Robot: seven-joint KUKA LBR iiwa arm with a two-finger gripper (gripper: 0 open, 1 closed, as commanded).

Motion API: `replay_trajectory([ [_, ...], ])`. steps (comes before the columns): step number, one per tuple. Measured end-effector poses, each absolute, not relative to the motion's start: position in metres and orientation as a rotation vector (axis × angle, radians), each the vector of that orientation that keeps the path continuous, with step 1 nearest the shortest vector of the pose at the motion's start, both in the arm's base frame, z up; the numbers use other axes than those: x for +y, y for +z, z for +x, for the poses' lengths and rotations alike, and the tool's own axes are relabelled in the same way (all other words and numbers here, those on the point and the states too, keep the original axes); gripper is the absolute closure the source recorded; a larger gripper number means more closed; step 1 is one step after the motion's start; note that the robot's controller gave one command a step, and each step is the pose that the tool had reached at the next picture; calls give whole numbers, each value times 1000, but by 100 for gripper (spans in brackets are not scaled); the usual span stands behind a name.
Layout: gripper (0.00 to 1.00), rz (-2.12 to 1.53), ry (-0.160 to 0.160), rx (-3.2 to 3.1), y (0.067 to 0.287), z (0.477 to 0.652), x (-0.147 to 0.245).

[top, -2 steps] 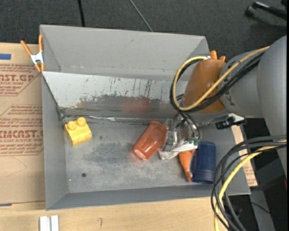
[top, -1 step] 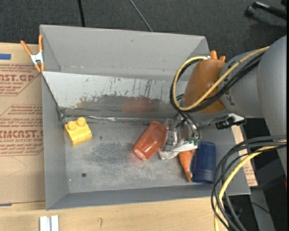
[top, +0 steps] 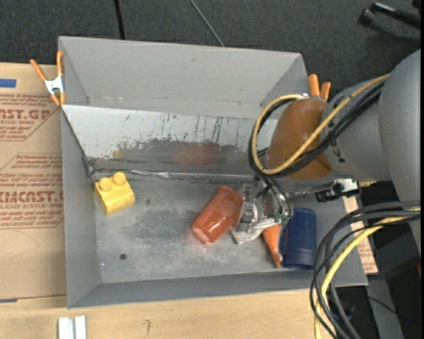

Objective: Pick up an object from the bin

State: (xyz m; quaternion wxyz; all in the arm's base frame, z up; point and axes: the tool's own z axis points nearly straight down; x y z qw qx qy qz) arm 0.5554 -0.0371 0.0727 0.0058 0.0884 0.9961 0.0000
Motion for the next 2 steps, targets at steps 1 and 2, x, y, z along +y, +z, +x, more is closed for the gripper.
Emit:
replay_trajectory([
  [1,100,259,-4,3128,72,551,-14],
  [2,100,285,1,3125,228,546,-12],
])
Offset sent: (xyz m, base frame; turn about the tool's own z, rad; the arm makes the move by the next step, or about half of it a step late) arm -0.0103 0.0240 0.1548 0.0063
